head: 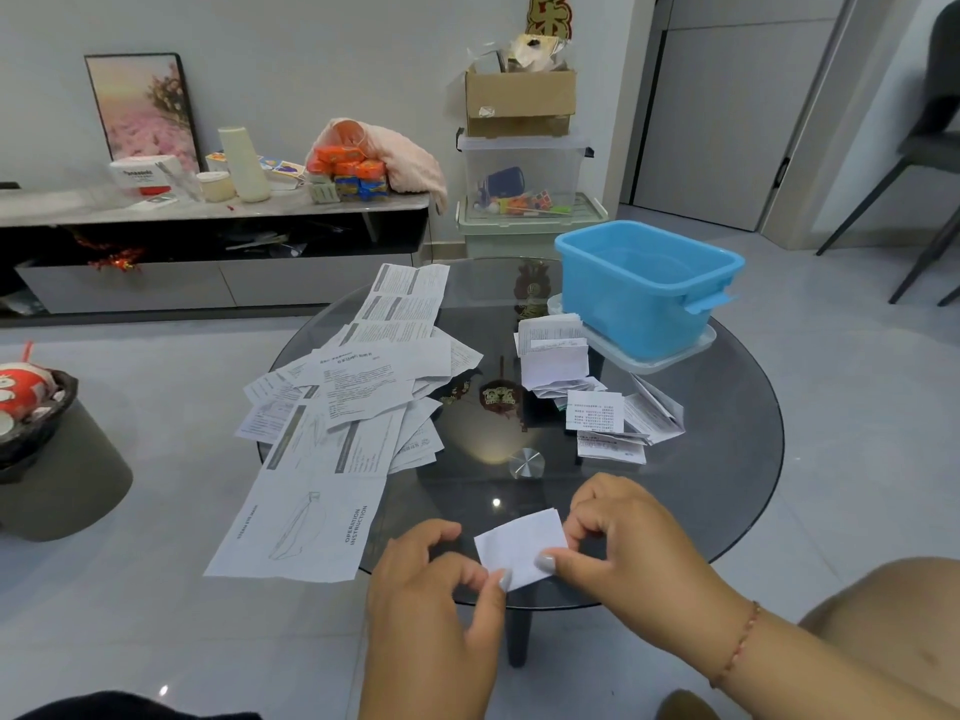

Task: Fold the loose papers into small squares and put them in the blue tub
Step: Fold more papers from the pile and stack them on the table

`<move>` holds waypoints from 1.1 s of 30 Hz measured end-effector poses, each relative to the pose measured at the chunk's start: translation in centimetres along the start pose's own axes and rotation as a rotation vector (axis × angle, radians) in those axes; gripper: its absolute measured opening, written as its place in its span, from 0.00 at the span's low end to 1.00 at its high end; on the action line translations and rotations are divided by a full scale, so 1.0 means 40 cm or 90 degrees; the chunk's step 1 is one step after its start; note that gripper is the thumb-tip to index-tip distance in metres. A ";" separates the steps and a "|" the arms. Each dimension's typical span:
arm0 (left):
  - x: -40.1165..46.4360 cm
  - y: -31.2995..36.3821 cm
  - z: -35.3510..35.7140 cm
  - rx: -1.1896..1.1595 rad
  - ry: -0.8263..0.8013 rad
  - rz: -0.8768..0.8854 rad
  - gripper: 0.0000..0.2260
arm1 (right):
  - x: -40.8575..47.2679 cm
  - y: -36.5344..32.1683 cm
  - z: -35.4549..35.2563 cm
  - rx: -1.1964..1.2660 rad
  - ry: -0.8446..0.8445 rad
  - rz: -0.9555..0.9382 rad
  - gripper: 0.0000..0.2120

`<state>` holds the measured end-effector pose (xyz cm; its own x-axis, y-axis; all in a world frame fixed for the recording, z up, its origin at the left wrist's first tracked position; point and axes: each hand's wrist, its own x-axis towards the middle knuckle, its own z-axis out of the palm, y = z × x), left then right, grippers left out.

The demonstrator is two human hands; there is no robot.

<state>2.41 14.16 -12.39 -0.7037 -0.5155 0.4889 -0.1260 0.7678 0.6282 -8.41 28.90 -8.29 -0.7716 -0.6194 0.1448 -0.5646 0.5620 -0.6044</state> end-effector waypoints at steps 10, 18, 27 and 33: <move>0.013 0.011 -0.003 0.086 -0.009 0.022 0.15 | 0.003 -0.018 0.002 -0.036 -0.017 0.051 0.14; 0.019 0.016 -0.014 0.143 -0.041 0.058 0.21 | 0.002 -0.036 -0.007 -0.052 -0.044 0.068 0.11; 0.031 0.030 -0.025 0.153 -0.091 0.016 0.20 | 0.000 -0.034 -0.009 -0.074 -0.056 -0.018 0.18; 0.048 0.051 -0.062 0.112 -0.205 -0.021 0.08 | 0.005 -0.022 -0.010 -0.064 -0.073 -0.030 0.15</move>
<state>2.54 13.80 -8.66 -0.8776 -0.4166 0.2372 -0.2512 0.8211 0.5125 -8.21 28.49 -7.42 -0.7084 -0.7016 0.0771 -0.6301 0.5795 -0.5168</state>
